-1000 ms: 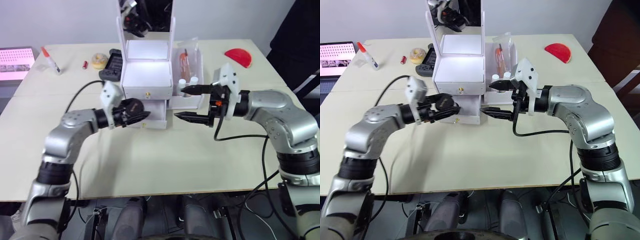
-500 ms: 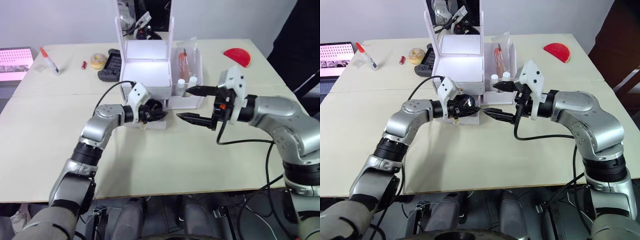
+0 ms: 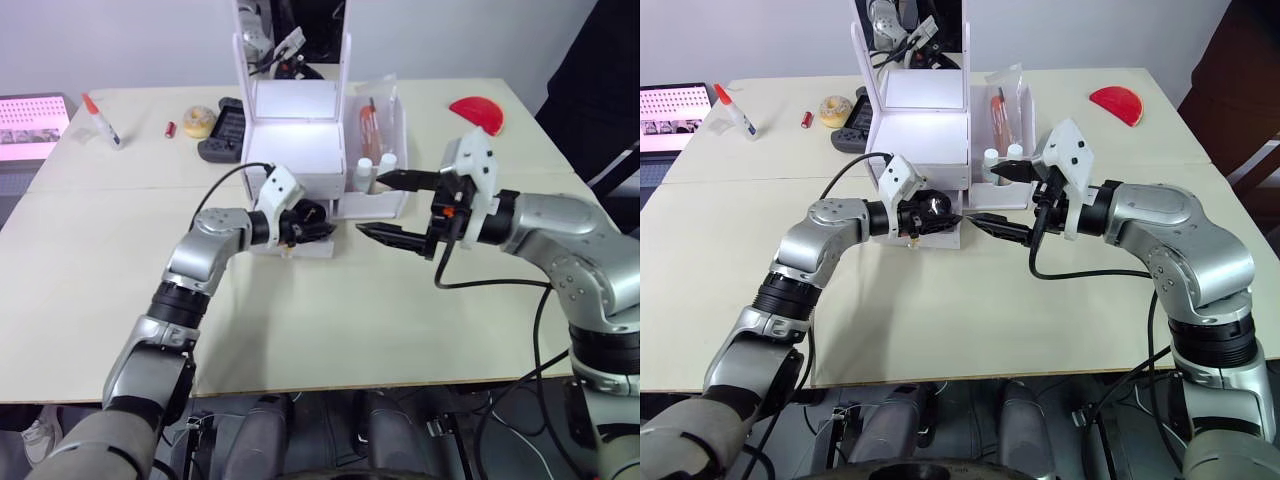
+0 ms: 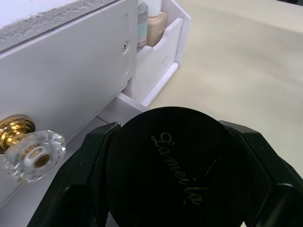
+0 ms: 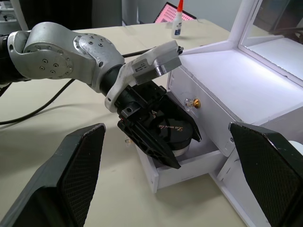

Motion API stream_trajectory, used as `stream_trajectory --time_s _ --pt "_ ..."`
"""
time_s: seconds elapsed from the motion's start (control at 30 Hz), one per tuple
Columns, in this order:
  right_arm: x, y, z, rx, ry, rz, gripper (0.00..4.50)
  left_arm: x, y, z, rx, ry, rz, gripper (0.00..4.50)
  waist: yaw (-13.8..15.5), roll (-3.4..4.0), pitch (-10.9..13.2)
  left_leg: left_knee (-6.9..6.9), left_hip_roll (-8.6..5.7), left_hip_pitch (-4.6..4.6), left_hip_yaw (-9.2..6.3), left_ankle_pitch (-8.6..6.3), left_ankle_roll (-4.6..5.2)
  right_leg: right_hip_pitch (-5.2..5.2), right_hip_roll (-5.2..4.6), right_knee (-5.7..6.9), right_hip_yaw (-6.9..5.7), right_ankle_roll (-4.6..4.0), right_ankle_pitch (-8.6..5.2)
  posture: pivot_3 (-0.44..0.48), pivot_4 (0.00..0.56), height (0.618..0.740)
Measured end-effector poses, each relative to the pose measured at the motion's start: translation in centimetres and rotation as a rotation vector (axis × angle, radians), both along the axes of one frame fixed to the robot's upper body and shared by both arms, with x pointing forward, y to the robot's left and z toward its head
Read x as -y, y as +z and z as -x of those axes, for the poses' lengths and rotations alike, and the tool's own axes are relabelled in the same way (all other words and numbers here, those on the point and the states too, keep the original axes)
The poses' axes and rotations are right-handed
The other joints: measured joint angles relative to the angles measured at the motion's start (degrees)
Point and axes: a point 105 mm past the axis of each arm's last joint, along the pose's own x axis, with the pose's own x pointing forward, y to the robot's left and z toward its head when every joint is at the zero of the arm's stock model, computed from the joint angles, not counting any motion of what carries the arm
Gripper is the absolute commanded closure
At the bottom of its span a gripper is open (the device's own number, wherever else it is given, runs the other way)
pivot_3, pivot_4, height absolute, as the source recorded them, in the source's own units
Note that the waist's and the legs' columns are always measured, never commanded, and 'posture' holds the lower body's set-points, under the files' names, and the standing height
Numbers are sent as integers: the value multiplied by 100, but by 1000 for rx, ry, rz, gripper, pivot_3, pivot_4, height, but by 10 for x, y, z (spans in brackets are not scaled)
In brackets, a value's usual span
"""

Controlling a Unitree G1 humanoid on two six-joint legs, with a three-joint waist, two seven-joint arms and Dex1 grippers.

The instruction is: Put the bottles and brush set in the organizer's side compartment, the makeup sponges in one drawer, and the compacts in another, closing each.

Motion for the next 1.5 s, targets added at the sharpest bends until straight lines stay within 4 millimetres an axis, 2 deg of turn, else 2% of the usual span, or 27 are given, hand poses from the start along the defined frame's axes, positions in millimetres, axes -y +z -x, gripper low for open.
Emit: stream_trajectory --time_s 0.03,0.43,0.67,0.7,0.83,0.97,1.13,1.27,1.5 --pt "0 0 0 0 0 0 0 0 0 0 -1 -2 1 40 0 0 0 0 0 0 0 0 0 0 0 0 0 0 0 0 150 737" --pt "0 0 1 -5 8 -12 0 -5 2 5 -41 -5 18 40 -15 0 0 1 0 0 -1 0 0 0 0 2 0 0 0 0 150 737" --pt "4 -3 2 -17 -7 -15 0 -48 33 40 -94 -60 143 40 -58 1 1 -4 6 1 -4 0 0 -2 4 2 1 -2 -1 0 150 737" --pt "3 -3 3 -16 0 -15 0 -55 37 50 -106 -87 156 40 -53 1 1 -3 7 0 -5 0 0 -2 4 0 0 -2 -1 0 150 737" --pt "16 -5 5 -20 -38 -2 0 -91 35 75 -145 -85 100 40 -47 2 1 -5 8 1 -2 0 0 -2 4 -1 1 -7 -4 0 150 737" --pt "28 -2 7 -16 -63 5 0 -110 15 80 -180 -31 39 1880 26 2 1 0 10 1 -3 0 0 2 3 -2 1 -26 -14 0 150 737" --pt "29 -4 8 -24 -62 1 0 -109 6 74 -148 -24 5 4475 8 2 1 -1 9 -1 -2 -1 0 2 3 -8 3 -26 -14 0 150 737" --pt "30 -3 8 -20 -68 -1 0 -99 -10 67 -154 -19 -19 4475 5 2 1 -2 9 -1 -2 0 0 1 3 -5 3 -17 -8 0 150 737" --pt "29 -1 8 -10 -76 -2 0 -85 -19 32 -77 73 -71 4475 10 1 1 -1 7 0 0 0 0 1 4 -4 3 -4 -1 0 150 737"
